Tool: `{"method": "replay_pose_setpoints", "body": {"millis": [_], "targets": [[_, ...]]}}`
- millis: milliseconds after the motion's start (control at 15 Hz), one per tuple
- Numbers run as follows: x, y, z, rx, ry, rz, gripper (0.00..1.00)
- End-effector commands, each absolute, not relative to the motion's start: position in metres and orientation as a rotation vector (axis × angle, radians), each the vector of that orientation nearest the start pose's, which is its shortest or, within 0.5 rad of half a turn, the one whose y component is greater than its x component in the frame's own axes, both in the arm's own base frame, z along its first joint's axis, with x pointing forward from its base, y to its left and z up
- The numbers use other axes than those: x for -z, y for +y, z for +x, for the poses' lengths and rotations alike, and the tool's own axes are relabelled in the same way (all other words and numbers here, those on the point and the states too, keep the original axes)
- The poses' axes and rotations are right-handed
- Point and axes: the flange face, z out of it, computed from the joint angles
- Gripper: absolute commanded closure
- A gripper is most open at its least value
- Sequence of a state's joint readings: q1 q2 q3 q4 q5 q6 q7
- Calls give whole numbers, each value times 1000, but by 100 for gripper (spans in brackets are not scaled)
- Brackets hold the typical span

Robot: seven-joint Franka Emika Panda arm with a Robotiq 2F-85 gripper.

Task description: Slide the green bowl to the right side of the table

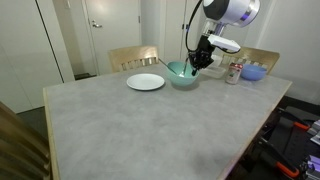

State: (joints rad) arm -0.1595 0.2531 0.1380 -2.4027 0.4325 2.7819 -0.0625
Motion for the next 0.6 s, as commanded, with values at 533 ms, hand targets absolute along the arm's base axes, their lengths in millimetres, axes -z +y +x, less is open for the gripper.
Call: {"method": "replay_pose_setpoints", "body": {"millis": [533], "targets": [[-196,-89,568,240,824,-2876,99]]}}
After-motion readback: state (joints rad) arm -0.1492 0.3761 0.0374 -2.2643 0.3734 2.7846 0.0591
